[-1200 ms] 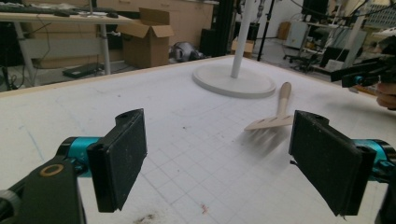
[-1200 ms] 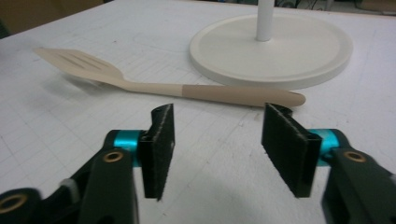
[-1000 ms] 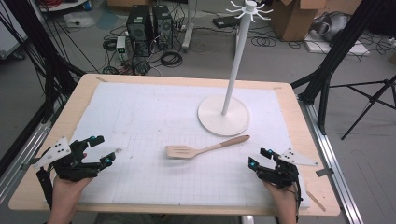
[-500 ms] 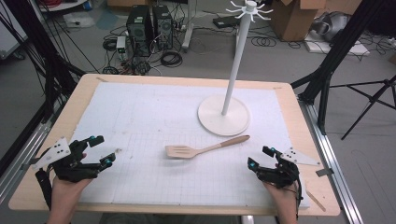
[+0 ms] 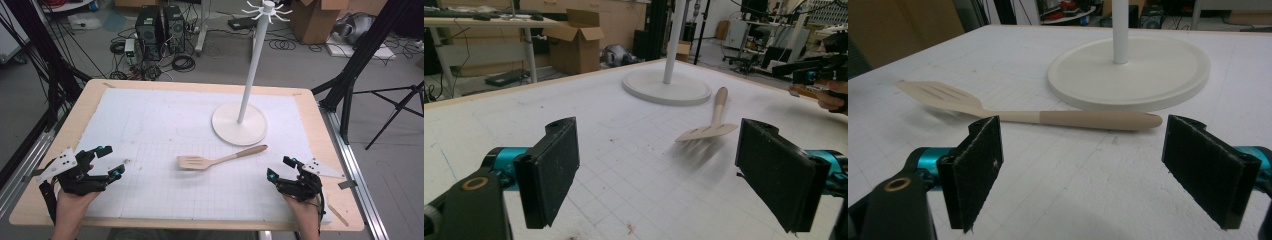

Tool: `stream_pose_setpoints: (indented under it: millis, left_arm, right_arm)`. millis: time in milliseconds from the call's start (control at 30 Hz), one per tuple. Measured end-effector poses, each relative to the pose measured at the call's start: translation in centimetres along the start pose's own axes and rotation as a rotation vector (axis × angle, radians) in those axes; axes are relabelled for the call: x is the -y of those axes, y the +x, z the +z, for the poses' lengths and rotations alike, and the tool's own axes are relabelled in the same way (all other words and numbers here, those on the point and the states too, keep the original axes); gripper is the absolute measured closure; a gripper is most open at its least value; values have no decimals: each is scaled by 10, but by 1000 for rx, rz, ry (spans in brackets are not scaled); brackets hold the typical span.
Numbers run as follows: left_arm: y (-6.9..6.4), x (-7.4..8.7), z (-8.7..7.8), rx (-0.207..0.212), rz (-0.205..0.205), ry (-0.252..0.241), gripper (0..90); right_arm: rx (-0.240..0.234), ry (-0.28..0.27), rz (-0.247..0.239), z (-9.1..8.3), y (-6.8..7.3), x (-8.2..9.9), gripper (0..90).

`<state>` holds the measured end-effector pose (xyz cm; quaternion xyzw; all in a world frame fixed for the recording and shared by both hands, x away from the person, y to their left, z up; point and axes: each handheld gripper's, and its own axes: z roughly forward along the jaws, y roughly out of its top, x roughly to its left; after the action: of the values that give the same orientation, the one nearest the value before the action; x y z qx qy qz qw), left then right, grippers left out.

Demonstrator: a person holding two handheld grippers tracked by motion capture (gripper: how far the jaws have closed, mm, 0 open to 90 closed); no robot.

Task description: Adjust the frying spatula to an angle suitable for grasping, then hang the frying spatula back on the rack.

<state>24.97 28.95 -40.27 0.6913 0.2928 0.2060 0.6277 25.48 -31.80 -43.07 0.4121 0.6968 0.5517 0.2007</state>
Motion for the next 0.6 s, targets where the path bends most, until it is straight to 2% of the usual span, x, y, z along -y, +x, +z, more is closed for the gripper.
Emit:
stream_pose_setpoints:
  millis: [400,500,600]
  left_arm:
    - [-4,-5,3,18,5,4,183]
    - [-6,-15,7,39,3,-16,183]
    - [-7,-21,10,52,1,-8,183]
  right_arm:
    - [-13,-7,2,-3,0,-2,145]
    - [-16,-28,14,-7,0,-4,146]
    - [-20,-40,25,-11,-1,-6,146]
